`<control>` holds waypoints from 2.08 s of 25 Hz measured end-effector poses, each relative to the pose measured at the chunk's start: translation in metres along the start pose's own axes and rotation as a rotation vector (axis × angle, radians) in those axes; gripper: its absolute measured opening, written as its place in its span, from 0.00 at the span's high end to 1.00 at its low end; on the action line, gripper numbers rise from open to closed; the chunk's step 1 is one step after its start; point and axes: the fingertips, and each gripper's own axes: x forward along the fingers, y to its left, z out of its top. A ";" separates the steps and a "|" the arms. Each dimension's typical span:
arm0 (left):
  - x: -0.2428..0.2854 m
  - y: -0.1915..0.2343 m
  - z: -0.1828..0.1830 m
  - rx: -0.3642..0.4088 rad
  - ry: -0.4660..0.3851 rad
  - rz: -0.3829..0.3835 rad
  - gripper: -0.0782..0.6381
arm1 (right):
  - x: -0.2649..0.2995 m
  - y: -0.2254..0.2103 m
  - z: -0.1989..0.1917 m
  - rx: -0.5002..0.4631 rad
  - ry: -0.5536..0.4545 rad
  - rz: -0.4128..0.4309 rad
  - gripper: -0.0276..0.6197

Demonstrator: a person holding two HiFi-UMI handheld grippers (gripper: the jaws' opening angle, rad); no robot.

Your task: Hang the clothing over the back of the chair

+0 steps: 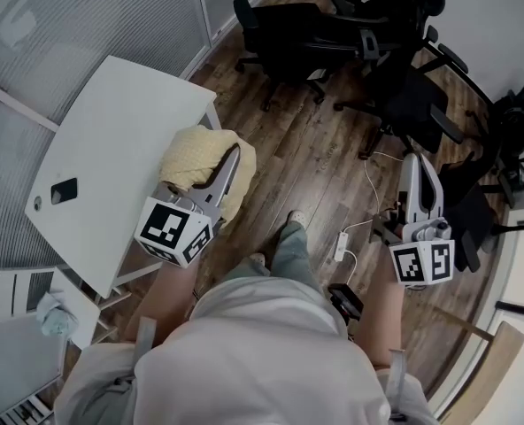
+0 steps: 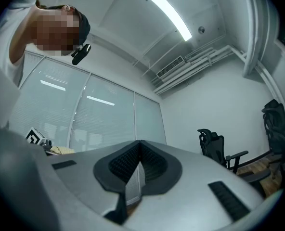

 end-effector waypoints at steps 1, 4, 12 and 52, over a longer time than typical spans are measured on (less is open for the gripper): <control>0.003 0.001 0.000 0.000 -0.002 0.006 0.79 | 0.003 -0.003 -0.001 0.004 -0.002 0.006 0.92; 0.013 0.005 0.004 0.005 -0.004 0.027 0.79 | 0.017 -0.012 -0.003 0.017 -0.014 0.026 0.92; 0.061 0.019 0.019 0.015 -0.009 0.086 0.79 | 0.069 -0.053 -0.007 0.055 -0.020 0.081 0.92; 0.212 0.002 0.017 -0.005 0.018 0.203 0.79 | 0.172 -0.192 -0.064 0.173 0.069 0.263 0.92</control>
